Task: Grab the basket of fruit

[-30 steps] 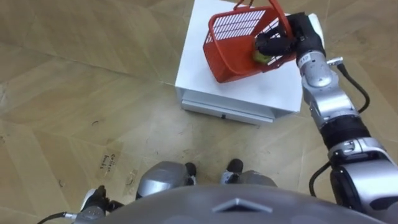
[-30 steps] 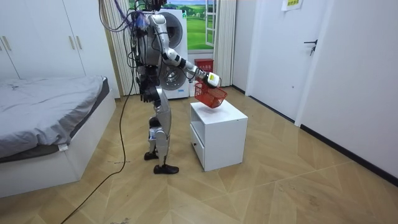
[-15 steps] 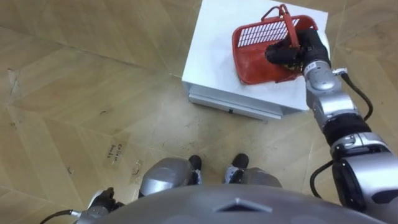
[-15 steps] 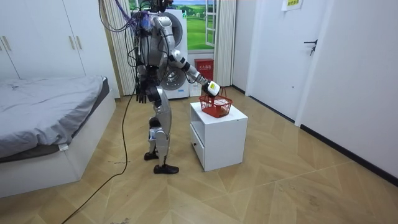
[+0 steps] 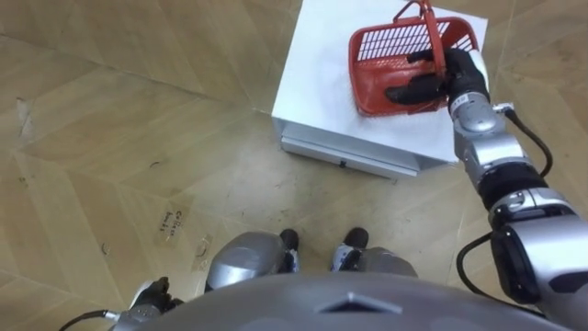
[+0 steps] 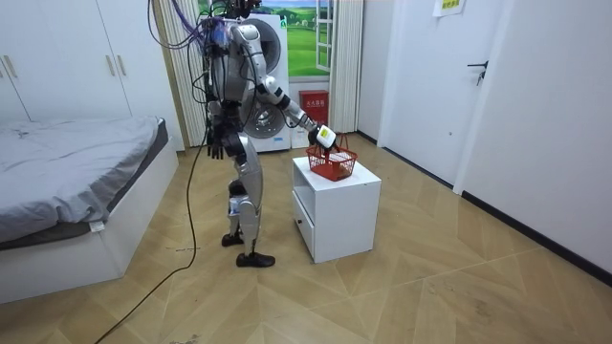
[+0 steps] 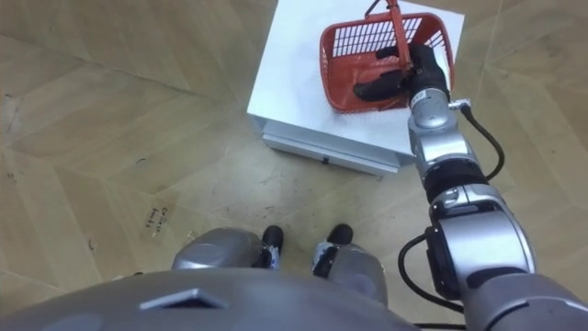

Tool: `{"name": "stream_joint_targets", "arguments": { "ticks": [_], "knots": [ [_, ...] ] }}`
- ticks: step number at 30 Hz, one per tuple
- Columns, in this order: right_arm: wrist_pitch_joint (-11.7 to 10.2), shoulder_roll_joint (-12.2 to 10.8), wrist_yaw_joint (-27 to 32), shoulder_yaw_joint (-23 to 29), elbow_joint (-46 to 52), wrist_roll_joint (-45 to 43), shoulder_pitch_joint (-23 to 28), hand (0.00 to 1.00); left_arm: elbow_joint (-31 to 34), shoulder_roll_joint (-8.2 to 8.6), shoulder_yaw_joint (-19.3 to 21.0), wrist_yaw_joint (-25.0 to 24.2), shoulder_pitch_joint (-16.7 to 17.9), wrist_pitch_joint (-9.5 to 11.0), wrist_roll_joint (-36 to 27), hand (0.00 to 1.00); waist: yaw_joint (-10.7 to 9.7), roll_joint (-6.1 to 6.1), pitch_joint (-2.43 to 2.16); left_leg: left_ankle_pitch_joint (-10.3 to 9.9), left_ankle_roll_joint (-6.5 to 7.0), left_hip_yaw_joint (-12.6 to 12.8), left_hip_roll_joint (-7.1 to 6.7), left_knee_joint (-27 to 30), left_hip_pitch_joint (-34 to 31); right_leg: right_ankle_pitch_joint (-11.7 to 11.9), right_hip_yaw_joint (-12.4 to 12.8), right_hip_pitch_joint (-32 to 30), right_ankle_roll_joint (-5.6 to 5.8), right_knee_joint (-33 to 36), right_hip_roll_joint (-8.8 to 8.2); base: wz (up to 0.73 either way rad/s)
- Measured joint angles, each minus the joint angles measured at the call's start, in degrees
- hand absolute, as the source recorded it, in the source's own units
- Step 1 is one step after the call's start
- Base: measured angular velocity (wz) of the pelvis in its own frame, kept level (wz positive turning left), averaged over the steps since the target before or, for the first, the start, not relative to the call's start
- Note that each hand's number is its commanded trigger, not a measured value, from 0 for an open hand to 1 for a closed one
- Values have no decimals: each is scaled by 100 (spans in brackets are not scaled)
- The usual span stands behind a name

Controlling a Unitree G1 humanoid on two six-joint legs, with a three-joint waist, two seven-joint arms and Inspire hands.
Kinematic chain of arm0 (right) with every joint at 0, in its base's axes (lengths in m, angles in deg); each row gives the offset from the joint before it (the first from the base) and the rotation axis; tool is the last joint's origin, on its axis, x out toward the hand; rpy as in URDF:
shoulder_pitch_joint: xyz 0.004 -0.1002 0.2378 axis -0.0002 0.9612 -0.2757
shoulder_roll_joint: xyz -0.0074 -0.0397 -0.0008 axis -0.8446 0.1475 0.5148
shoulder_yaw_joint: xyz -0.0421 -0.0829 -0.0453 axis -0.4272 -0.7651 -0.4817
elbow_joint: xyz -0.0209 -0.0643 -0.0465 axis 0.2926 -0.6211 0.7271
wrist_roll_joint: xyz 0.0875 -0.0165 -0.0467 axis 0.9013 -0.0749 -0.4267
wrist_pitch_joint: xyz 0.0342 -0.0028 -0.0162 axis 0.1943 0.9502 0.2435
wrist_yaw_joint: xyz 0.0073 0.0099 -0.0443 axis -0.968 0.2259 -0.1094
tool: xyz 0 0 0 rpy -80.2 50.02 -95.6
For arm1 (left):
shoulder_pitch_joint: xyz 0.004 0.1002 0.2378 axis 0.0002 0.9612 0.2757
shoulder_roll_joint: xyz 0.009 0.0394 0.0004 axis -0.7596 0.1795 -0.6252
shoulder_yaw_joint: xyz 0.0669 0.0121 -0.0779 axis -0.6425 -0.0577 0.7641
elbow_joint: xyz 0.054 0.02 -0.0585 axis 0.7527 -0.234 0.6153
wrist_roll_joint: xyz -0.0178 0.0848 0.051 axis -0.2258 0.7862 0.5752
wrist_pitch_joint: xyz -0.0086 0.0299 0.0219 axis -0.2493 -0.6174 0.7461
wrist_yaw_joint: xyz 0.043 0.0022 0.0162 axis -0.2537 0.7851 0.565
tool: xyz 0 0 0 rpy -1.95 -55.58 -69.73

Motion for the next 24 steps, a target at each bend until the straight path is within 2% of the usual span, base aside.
{"name": "stream_joint_targets", "arguments": {
  "ticks": [11,13,15,20,24],
  "knots": [
    [-57,81,2,0,170,128,2,0,74,21,-104,16,0,16,6,0,-20,-21,-25,2,0,105,22,-34,85,0,104,-2,0,-13,9,-4],
    [-154,81,3,1,239,108,2,0,74,20,-95,17,-6,21,13,0,-60,-36,-40,3,0,138,23,-34,100,0,131,4,0,-15,11,-9],
    [-238,80,4,1,278,23,2,0,62,16,-95,21,-6,39,22,0,-145,-78,-77,3,0,159,24,-34,123,0,153,28,0,-22,16,0],
    [-249,85,-3,0,295,-127,129,0,62,15,-100,24,1,40,45,0,-251,-133,-101,3,0,259,40,-80,330,0,164,252,0,-61,12,-2],
    [-262,84,-68,6,758,-271,501,0,75,14,-81,56,21,49,39,0,-332,-184,-126,1,-3,325,68,-236,470,19,178,308,-23,-74,71,-9]
  ]
}}
